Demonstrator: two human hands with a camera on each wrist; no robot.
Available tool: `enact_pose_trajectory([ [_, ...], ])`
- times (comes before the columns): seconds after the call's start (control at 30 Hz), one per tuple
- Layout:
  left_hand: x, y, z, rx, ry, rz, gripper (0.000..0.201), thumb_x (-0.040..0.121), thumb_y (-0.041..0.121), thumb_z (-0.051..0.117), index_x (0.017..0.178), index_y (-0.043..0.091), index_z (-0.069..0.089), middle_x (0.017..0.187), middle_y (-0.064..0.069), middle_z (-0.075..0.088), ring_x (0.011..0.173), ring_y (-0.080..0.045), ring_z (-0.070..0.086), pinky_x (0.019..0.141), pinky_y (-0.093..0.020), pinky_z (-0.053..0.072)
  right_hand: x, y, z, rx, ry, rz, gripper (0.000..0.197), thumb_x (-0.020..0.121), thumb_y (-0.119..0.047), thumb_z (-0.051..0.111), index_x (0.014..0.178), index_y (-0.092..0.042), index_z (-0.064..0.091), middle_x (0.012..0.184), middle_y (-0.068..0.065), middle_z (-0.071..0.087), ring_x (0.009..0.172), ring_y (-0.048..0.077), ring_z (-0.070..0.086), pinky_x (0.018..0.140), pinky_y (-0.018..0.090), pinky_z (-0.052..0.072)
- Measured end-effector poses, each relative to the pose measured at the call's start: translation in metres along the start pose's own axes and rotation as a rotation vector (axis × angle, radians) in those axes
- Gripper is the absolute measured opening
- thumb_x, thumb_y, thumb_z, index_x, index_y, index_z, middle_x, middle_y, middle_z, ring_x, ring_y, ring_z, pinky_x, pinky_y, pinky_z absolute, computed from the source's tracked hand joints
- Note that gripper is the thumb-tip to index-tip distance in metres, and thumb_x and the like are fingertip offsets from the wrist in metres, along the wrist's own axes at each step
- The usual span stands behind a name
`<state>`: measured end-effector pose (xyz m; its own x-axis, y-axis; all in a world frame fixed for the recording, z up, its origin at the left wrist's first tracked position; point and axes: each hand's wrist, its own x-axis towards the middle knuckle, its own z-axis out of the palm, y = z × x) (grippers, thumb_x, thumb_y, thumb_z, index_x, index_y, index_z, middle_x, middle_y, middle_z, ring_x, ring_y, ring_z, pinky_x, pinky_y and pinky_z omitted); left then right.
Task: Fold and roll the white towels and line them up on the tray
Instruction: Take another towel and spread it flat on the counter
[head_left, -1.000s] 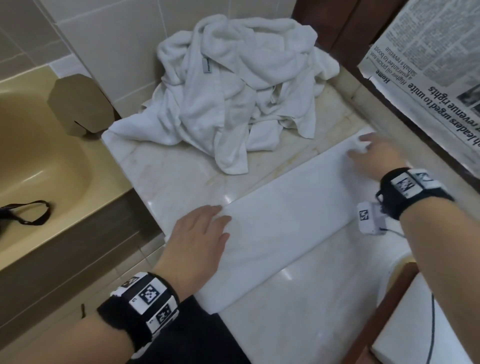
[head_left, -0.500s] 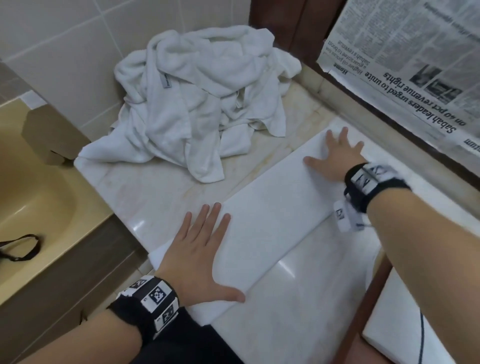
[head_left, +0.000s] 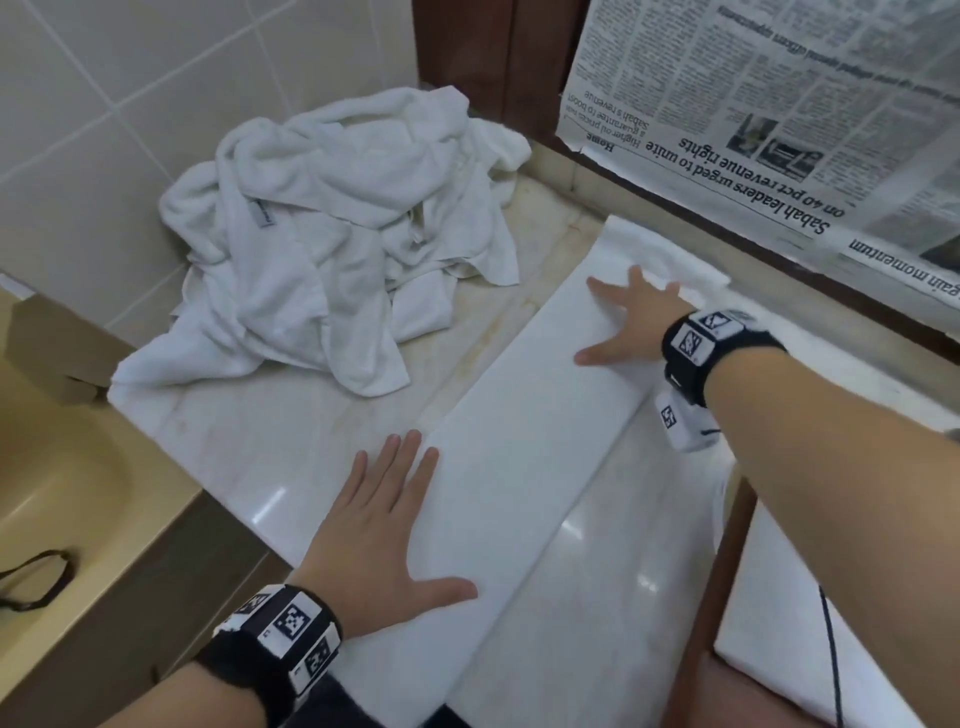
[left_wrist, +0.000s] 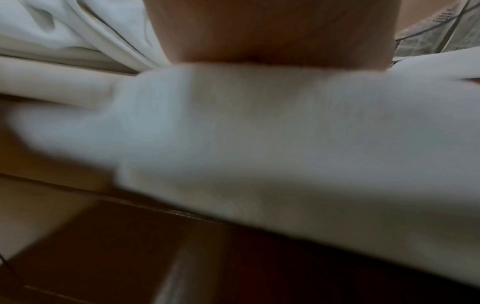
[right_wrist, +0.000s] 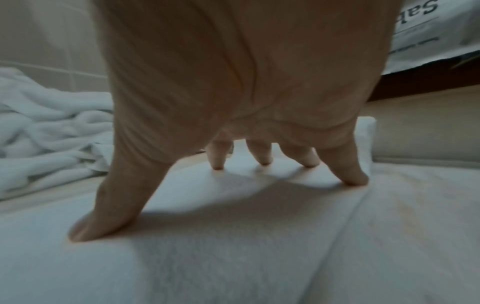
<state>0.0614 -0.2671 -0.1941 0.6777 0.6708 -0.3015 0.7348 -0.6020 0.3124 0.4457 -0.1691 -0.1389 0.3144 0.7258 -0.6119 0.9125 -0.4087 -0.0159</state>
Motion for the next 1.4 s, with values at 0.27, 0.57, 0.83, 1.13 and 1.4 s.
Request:
enact_pose_trajectory([
  [0.27, 0.005, 0.0, -0.001, 0.021, -0.015, 0.036, 0.138, 0.068, 0.104, 0.034, 0.164, 0.012, -0.005, 0.171, -0.003, -0.017, 0.157, -0.023, -0.019, 0.126, -0.052, -0.002, -0.07, -0.086, 0.056, 0.04, -0.077, -0.136, 0.105, 0.084, -0.062, 0.066, 0.16, -0.04, -0.003, 0.166, 0.015, -0.004, 0.147, 0.054, 0.015, 0.117, 0.063, 0.025],
  [0.57, 0.002, -0.024, -0.012, 0.099, -0.117, 0.142, 0.148, 0.061, 0.109, 0.03, 0.162, 0.009, -0.01, 0.17, -0.005, -0.021, 0.156, -0.024, -0.023, 0.126, -0.056, 0.0, -0.043, -0.057, 0.04, 0.166, -0.054, 0.007, 0.119, 0.068, -0.068, 0.081, 0.156, -0.055, 0.001, 0.168, -0.002, -0.019, 0.151, 0.048, -0.015, 0.114, 0.065, 0.03],
  [0.83, -0.005, -0.045, -0.034, 0.051, -0.153, 0.315, 0.149, 0.056, 0.108, 0.038, 0.163, 0.016, -0.011, 0.168, -0.001, -0.027, 0.153, -0.02, -0.03, 0.127, -0.049, -0.009, -0.145, -0.121, 0.088, 0.374, 0.133, 0.049, 0.081, 0.1, -0.023, 0.049, 0.162, -0.025, -0.002, 0.17, 0.006, -0.006, 0.156, 0.029, -0.001, 0.125, 0.048, 0.015],
  [1.13, -0.034, -0.118, -0.017, 0.048, 0.081, 0.838, 0.049, 0.093, 0.047, 0.065, 0.133, 0.02, 0.066, 0.13, -0.005, 0.063, 0.111, -0.024, 0.061, 0.089, -0.041, 0.057, -0.275, -0.189, 0.261, 0.204, 0.236, -0.187, 0.085, 0.096, -0.038, 0.054, 0.163, -0.02, 0.005, 0.17, 0.003, -0.003, 0.156, 0.028, 0.001, 0.125, 0.049, 0.017],
  [1.4, -0.04, -0.112, 0.002, -0.102, 0.218, 0.918, 0.019, 0.093, 0.024, 0.075, 0.111, 0.019, 0.079, 0.09, 0.004, 0.067, 0.071, -0.019, 0.053, 0.067, -0.034, 0.044, -0.277, -0.177, 0.312, 0.227, 0.566, -0.231, 0.052, 0.099, -0.023, 0.065, 0.148, -0.019, 0.05, 0.16, 0.002, 0.038, 0.149, 0.027, 0.034, 0.117, 0.051, 0.034],
])
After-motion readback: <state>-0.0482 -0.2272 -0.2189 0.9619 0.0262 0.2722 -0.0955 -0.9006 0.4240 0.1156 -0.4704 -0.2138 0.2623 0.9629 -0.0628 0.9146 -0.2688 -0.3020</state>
